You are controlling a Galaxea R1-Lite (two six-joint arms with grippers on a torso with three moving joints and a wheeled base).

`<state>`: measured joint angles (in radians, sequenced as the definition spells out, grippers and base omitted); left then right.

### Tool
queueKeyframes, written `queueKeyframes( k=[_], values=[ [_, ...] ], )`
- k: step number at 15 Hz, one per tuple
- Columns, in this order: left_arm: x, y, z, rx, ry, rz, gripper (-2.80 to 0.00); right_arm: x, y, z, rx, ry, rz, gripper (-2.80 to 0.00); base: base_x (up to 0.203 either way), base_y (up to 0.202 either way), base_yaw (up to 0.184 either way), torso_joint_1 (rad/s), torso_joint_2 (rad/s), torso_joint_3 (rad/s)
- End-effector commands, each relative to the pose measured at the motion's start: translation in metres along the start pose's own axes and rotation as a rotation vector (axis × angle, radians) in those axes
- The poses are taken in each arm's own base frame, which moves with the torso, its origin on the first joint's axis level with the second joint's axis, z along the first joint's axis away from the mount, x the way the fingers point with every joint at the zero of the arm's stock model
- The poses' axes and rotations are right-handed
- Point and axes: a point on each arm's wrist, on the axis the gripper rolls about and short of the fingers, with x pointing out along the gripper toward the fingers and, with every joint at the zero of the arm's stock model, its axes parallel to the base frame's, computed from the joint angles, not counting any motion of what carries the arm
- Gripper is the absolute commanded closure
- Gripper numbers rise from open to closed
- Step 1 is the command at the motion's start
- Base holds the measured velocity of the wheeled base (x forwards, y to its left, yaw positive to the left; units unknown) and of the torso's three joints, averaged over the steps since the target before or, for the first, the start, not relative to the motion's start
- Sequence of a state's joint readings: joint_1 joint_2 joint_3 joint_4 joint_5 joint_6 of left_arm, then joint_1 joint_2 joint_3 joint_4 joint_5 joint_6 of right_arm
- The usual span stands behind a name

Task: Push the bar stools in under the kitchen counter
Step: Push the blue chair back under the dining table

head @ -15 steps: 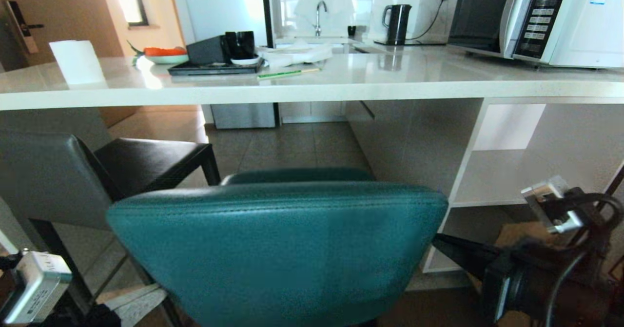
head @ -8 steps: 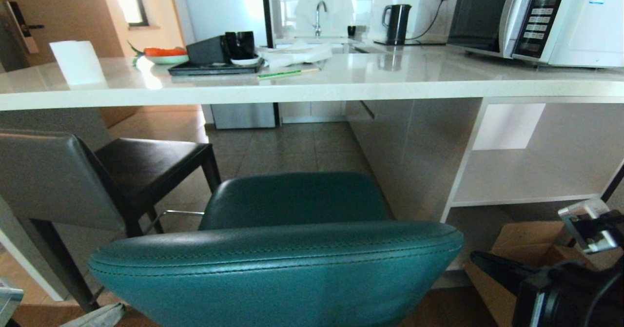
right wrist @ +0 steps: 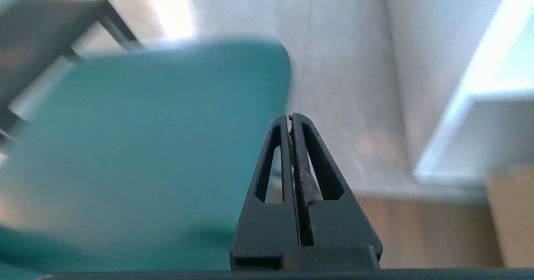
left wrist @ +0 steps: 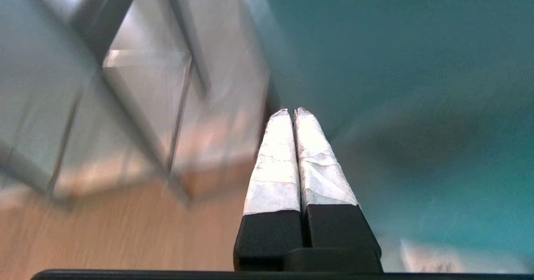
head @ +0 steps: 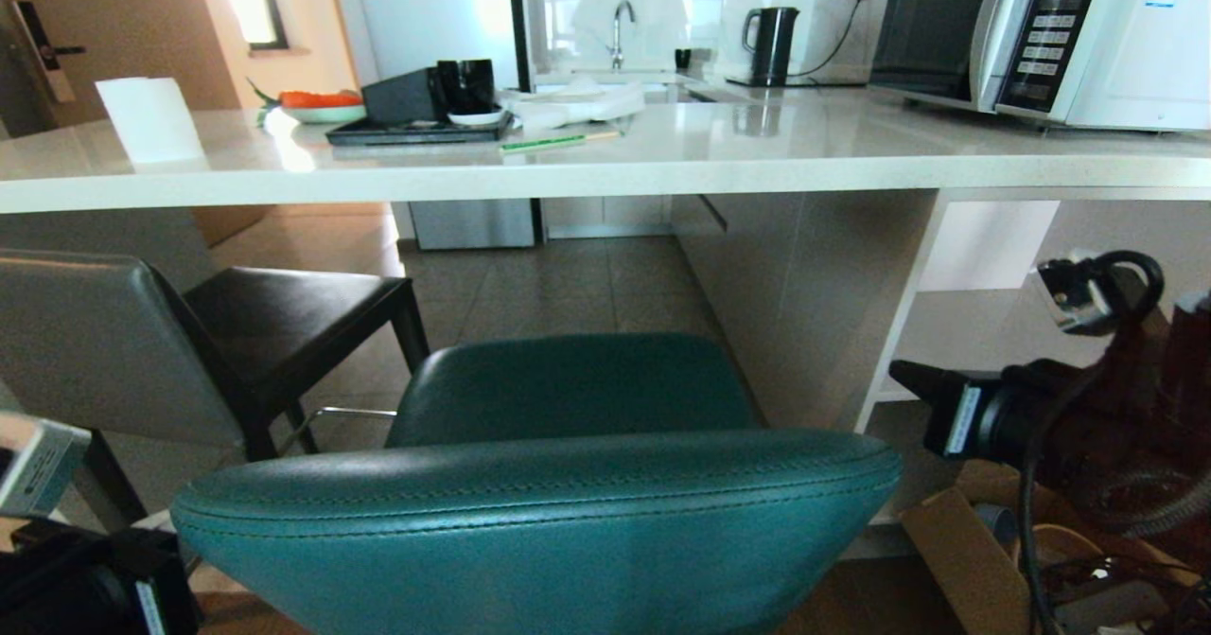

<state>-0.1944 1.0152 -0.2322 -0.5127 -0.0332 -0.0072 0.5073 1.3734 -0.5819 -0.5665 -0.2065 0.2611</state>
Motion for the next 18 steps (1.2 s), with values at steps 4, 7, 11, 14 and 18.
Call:
queueKeyframes(
  k=[4, 7, 11, 14, 18],
  values=[
    [0.024, -0.027, 0.013, 0.047, -0.029, -0.177, 0.0, 0.01, 0.039, -0.006, -0.032, 0.032, 0.121, 0.0, 0.0, 0.0, 0.0, 0.0, 0.0, 0.0],
    [0.022, -0.028, 0.011, 0.05, -0.029, -0.188, 0.0, -0.007, 0.032, -0.019, -0.044, 0.058, 0.113, 0.0, 0.0, 0.0, 0.0, 0.0, 0.0, 0.0],
    [0.014, -0.022, -0.004, 0.043, 0.001, -0.157, 0.0, -0.028, 0.002, -0.037, -0.038, 0.088, 0.027, 0.0, 0.0, 0.0, 0.0, 0.0, 0.0, 0.0],
    [0.015, -0.007, -0.009, 0.015, 0.023, -0.053, 0.0, -0.032, -0.034, -0.041, 0.003, 0.078, -0.147, 0.0, 0.0, 0.0, 0.0, 0.0, 0.0, 0.0],
    [0.021, -0.012, -0.006, 0.027, 0.03, -0.096, 0.0, -0.036, -0.029, -0.039, -0.027, 0.078, -0.065, 0.0, 0.0, 0.0, 0.0, 0.0, 0.0, 0.0]
  ],
)
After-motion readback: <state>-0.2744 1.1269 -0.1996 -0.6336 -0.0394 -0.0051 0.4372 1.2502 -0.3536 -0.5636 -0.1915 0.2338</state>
